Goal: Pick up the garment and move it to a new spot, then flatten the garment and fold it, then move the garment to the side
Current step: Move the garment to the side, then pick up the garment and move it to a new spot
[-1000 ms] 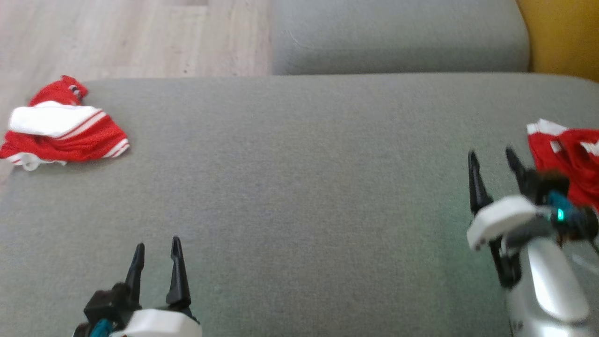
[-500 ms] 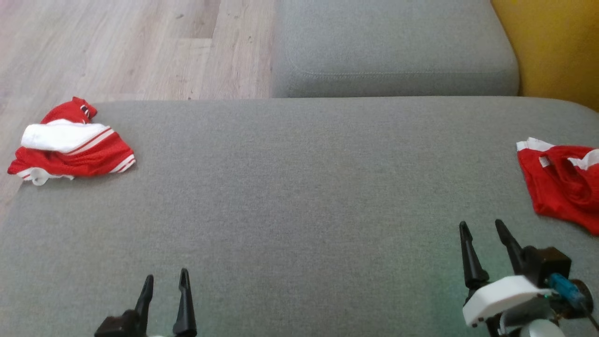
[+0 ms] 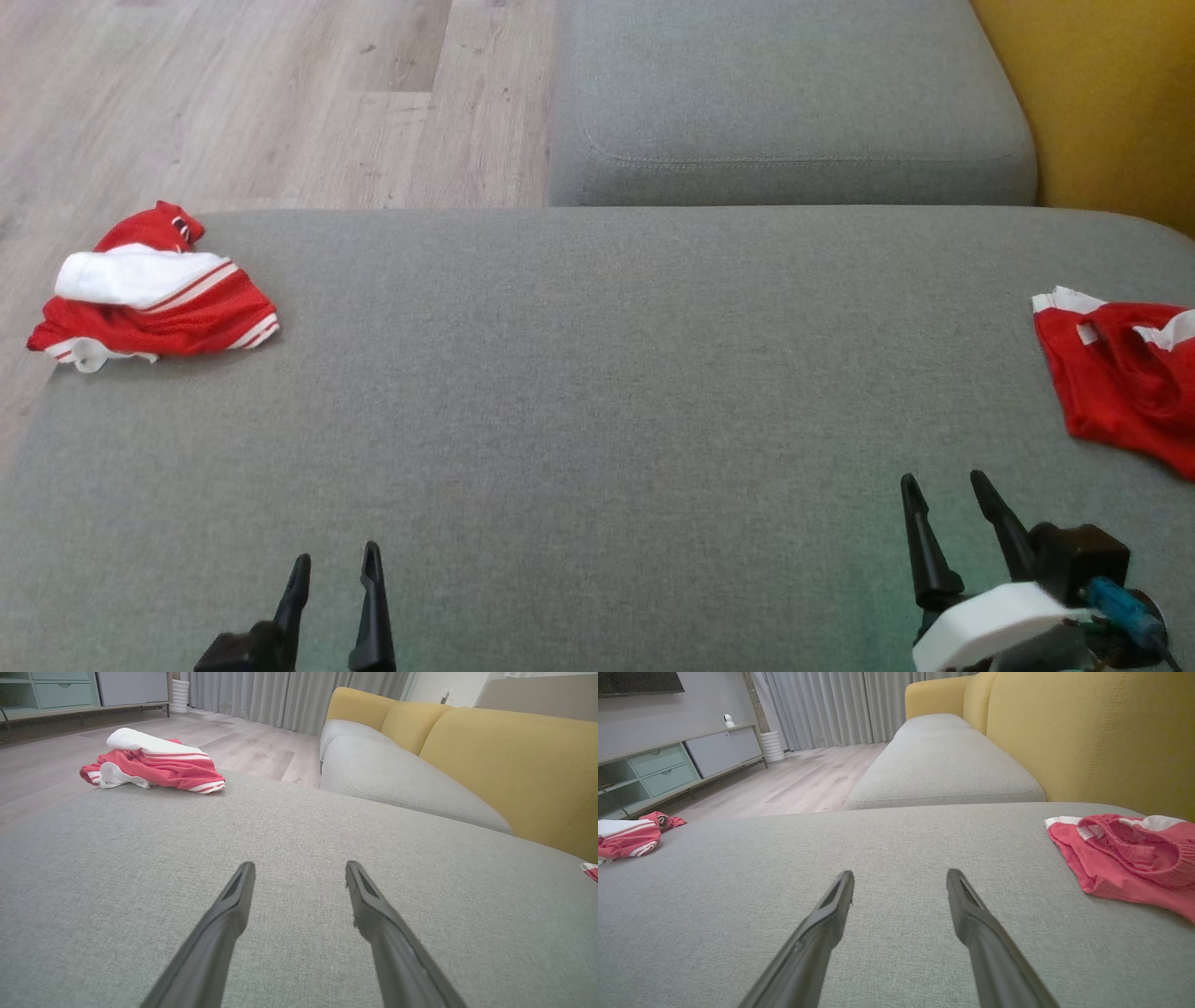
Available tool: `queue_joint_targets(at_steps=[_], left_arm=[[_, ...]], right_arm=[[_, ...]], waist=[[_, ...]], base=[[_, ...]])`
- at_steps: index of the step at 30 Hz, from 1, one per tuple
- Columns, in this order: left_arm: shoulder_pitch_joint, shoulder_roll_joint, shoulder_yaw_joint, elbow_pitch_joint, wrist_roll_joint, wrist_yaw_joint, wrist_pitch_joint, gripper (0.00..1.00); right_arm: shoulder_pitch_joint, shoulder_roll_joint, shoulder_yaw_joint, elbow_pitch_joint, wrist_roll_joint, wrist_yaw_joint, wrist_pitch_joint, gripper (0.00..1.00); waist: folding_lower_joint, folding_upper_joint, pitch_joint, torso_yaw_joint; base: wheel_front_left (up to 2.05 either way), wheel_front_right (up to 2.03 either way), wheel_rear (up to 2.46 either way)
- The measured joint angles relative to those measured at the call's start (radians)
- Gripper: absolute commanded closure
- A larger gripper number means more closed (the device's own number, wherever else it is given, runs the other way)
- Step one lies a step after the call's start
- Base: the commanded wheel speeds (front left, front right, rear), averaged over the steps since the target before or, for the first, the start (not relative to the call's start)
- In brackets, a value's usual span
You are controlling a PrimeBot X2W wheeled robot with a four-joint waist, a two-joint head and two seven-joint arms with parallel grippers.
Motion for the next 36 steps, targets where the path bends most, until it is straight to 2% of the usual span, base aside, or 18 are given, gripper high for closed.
queue_joint_targets(at_steps=[15, 23, 30, 36], left_arm=[[0.0, 0.003, -0.014, 0.001, 0.0, 0.001, 0.0, 0.0], [-0.002, 0.006, -0.019, 0.0, 0.0, 0.001, 0.0, 0.0], [-0.015, 0.011, -0.021, 0.0, 0.0, 0.001, 0.001, 0.0], [-0.047, 0.02, -0.022, -0.008, 0.005, 0.001, 0.003, 0.0]], right_arm=[[0.027, 0.0, 0.016, 0.005, 0.013, 0.0, -0.005, 0.0], [0.032, 0.0, 0.015, 0.005, 0.016, 0.0, -0.004, 0.0], [0.037, 0.001, 0.012, 0.007, 0.016, 0.0, -0.005, 0.0], [0.037, 0.001, 0.013, 0.007, 0.029, 0.0, -0.024, 0.0]], waist=[[0.0, 0.0, -0.024, -0.01], [0.0, 0.0, -0.025, 0.006], [0.0, 0.0, -0.025, 0.061], [0.0, 0.0, -0.027, 0.167]], base=[[0.0, 0.0, 0.0], [0.0, 0.0, 0.0], [0.0, 0.0, 0.0], [0.0, 0.0, 0.0]])
